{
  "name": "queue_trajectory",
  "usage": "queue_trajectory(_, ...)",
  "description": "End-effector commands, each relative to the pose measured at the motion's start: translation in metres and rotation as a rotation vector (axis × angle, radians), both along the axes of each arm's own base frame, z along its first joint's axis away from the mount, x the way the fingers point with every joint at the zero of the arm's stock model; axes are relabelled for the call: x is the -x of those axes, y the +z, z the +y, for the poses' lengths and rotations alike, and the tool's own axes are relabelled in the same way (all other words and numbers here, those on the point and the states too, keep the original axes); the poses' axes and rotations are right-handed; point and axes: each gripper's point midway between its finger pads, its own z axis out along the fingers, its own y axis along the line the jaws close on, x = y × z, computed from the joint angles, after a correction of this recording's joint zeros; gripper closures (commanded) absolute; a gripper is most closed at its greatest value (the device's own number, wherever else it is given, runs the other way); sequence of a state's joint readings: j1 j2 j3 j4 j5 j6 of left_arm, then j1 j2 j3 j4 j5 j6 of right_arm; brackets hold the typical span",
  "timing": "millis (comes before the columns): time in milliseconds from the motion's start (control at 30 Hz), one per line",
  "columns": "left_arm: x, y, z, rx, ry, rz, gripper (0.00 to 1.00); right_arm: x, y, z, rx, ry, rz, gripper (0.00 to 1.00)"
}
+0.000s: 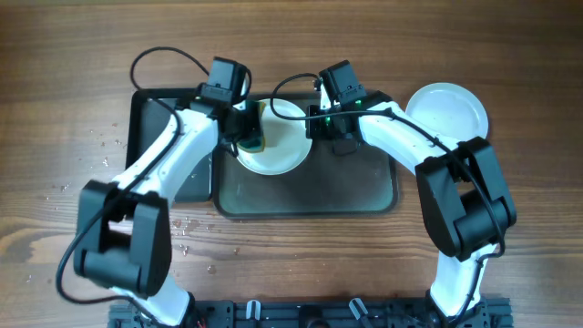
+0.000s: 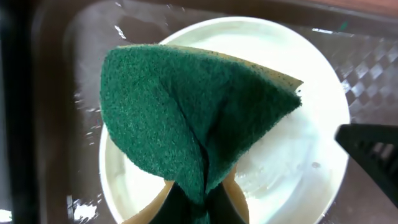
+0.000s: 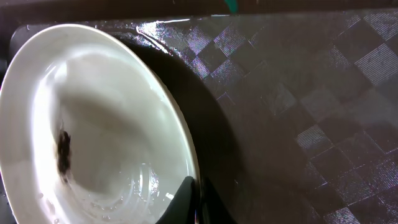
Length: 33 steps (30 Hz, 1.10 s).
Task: Clean dirty plates on tray and stack at the side
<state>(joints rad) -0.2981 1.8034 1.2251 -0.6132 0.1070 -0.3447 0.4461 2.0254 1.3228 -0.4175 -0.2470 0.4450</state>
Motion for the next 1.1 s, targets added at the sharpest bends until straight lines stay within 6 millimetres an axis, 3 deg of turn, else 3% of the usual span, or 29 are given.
queue_trajectory(0,-0.007,-0.009,-0.01,0.027,0.02,0.012,0.96,0.005,-0.008,0.002,-0.008,0.004,0.027,0.96)
queue_trajectory(367,-0.005,-0.042,-0.01,0.012,0.035,0.074,0.96,0.005,-0.008,0.002,-0.008,0.003,0.028,0.95)
queue_trajectory(733,0.013,-0.1,-0.018,0.037,0.016,0.227,0.96,0.005,-0.008,0.002,-0.007,0.004,0.027,0.96)
queue_trajectory(900,0.022,-0.112,-0.025,0.078,0.002,0.28,0.96,0.008,-0.007,0.008,-0.008,0.022,0.021,0.96)
queue_trajectory(1067,0.026,-0.108,-0.037,0.15,-0.019,0.302,0.96,0.012,-0.007,0.016,-0.01,0.044,0.016,0.96)
